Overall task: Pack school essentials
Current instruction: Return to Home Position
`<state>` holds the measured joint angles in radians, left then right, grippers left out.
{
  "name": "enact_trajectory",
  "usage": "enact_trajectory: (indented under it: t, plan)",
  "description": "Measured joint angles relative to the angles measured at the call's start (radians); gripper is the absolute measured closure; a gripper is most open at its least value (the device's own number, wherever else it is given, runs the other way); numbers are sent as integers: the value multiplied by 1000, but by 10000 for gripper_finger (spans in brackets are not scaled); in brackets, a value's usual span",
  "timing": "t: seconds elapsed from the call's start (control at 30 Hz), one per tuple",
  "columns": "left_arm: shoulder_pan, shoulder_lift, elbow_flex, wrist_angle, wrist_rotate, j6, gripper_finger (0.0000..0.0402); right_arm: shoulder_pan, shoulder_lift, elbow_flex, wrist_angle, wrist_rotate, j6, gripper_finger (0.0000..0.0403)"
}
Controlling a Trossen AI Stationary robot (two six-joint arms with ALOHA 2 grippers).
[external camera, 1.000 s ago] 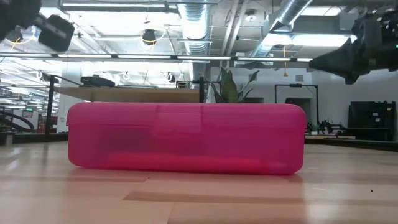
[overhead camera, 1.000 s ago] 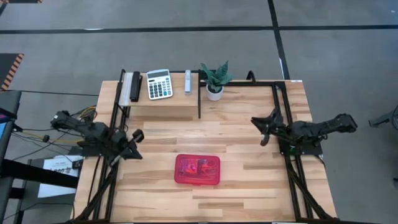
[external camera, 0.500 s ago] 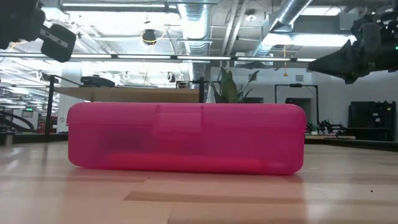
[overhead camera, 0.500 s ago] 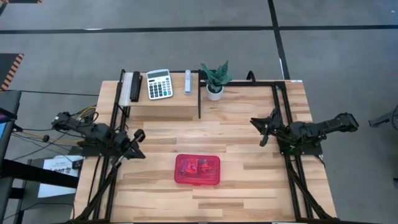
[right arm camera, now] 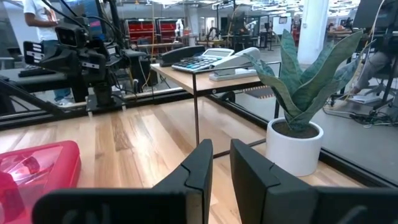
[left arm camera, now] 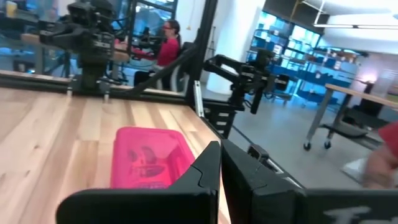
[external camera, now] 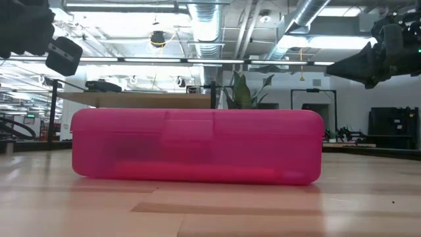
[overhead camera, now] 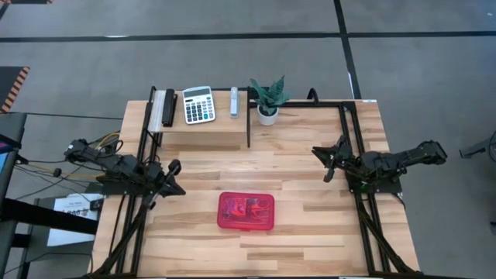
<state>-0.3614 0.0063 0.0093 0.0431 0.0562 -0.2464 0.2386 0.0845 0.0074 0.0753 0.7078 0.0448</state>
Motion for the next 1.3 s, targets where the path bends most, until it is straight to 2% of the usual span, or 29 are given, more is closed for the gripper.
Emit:
enact_trajectory:
  t: [0.23, 1.3]
  plan:
    - [0, 0, -1, -10, -45, -1, 401, 0, 0, 0, 0, 0, 0, 329]
    - [0, 0, -2, -10, -45, -1, 401, 0, 0, -1, 0, 0, 0, 329]
